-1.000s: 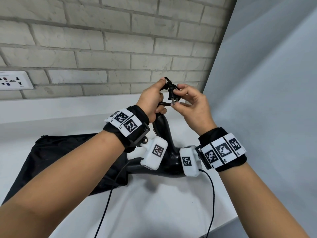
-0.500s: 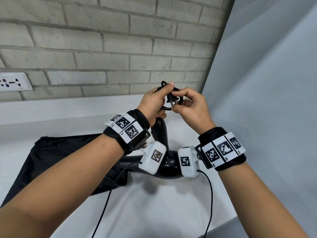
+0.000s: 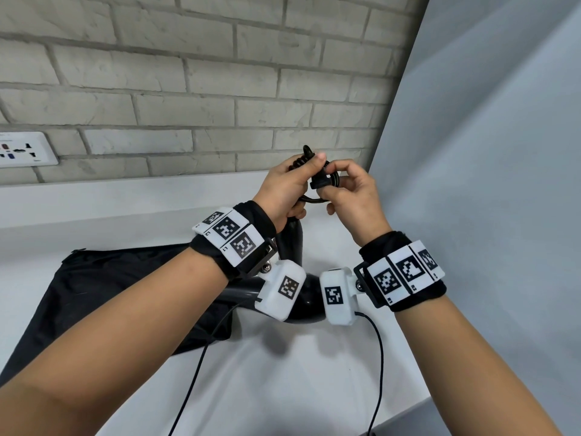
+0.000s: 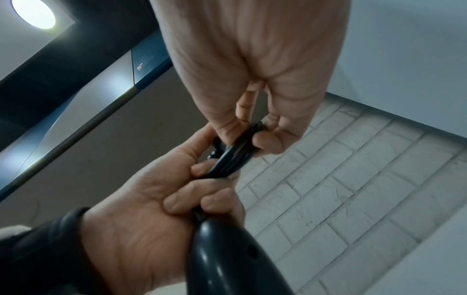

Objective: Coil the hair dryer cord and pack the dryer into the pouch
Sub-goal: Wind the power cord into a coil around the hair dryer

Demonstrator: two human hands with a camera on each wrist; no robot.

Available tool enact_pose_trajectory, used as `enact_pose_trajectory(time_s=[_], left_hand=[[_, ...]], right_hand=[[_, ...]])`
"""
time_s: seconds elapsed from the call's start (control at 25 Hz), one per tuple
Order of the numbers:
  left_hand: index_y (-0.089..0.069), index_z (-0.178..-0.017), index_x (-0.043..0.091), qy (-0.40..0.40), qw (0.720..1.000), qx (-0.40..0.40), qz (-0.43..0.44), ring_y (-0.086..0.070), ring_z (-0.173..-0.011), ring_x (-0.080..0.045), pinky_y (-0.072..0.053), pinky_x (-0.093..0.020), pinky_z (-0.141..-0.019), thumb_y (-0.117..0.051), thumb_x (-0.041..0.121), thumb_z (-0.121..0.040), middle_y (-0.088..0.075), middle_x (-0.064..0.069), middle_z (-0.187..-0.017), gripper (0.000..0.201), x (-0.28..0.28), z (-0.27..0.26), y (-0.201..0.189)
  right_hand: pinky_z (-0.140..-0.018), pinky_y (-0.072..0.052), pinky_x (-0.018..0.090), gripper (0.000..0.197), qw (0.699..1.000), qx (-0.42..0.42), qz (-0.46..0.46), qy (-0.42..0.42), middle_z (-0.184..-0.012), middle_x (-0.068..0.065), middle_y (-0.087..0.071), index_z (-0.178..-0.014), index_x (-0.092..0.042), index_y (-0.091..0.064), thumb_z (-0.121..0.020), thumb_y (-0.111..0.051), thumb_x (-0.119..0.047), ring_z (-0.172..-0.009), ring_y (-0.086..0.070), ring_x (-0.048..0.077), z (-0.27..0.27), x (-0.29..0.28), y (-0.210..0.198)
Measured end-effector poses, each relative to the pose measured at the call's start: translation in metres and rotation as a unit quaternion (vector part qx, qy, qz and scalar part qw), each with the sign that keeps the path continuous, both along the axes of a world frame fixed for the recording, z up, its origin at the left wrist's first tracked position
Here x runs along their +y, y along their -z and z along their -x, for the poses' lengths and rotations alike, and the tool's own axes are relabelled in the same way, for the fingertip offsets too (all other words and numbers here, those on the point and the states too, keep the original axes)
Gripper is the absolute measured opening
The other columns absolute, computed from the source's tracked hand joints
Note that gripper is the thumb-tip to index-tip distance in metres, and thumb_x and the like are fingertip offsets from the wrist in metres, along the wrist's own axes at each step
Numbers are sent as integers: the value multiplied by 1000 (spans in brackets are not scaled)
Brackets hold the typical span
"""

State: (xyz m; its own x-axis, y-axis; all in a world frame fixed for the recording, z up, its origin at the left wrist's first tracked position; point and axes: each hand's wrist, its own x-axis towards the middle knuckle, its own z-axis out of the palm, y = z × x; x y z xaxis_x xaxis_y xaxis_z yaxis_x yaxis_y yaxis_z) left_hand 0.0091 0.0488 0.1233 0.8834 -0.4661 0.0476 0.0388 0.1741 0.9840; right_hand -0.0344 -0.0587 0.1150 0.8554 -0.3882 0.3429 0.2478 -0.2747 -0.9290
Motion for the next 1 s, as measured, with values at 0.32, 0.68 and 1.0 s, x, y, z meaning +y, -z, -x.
enact_pose_trajectory(time_s=[0.32, 0.68, 1.0], left_hand=[[-60, -104, 32, -32, 999, -11, 19, -21, -24, -4, -19, -13, -35, -60, 7, -86, -50, 3, -61, 31, 5, -5, 3], [-61, -87, 30, 28, 999, 25, 9, -17, -24, -5, -19, -16, -39, -59, 13, -88, -60, 8, -61, 17, 4, -4, 7], [-59, -76, 19, 16, 1000, -13, -18, -17, -25, -6, -17, -14, -37, -64, 21, -85, -45, -1, -60, 11, 3, 0, 6]], right_hand=[[-52, -46, 23, 34, 999, -6, -40, -1, -81, -1, -55, -104, -17, -50, -78, -50, 4, -61, -53, 13, -4, -2, 9], [-97, -40, 22, 52, 977, -10, 94, -190, -112, -12, -54, -116, -24, -42, -74, -52, 4, -106, -51, -2, -13, -23, 15], [-82, -47, 15, 48, 976, 14, 105, -188, -94, -7, -61, -104, -27, -53, -66, -59, 1, -86, -58, -5, -12, -33, 21]])
